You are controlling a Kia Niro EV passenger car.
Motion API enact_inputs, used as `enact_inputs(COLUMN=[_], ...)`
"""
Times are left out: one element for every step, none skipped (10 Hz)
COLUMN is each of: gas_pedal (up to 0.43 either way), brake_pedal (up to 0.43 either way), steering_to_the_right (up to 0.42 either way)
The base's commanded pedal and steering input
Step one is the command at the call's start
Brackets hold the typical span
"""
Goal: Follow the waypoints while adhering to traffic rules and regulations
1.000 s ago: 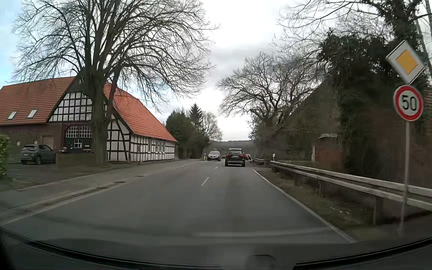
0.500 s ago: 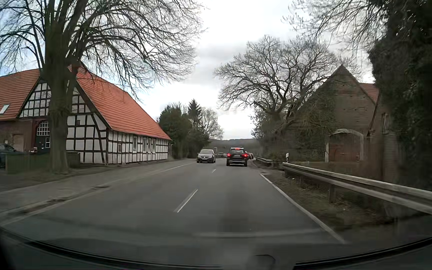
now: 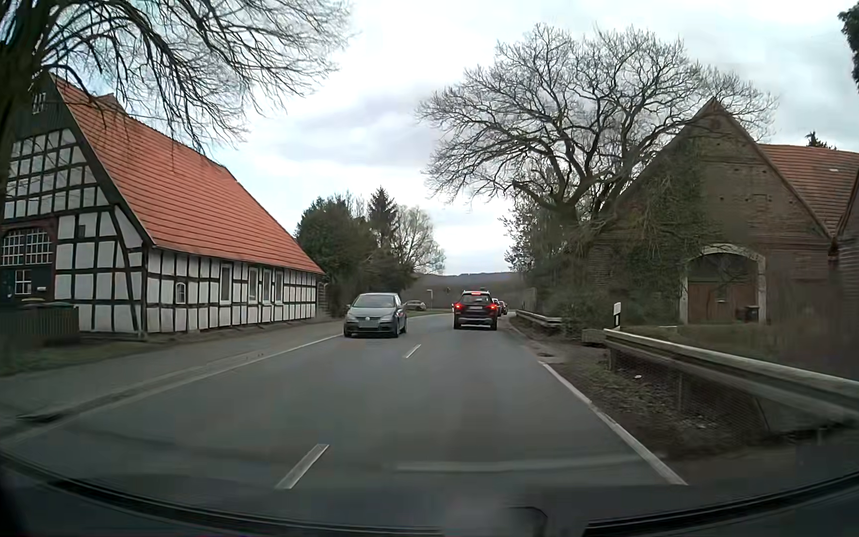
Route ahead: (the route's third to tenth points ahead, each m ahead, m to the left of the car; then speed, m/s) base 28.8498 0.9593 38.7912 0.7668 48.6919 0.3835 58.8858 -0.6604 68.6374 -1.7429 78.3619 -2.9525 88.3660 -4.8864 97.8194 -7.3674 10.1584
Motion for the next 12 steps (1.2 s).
enact_inputs(gas_pedal=[0.087, 0.087, 0.098, 0.098, 0.098, 0.098, 0.098, 0.087, 0.087, 0.087, 0.079, 0.008], brake_pedal=[0.000, 0.000, 0.000, 0.000, 0.000, 0.000, 0.000, 0.000, 0.000, 0.000, 0.000, 0.000], steering_to_the_right=[0.000, 0.000, -0.001, 0.000, -0.001, 0.000, 0.001, 0.002, 0.002, 0.004, 0.005, 0.006])
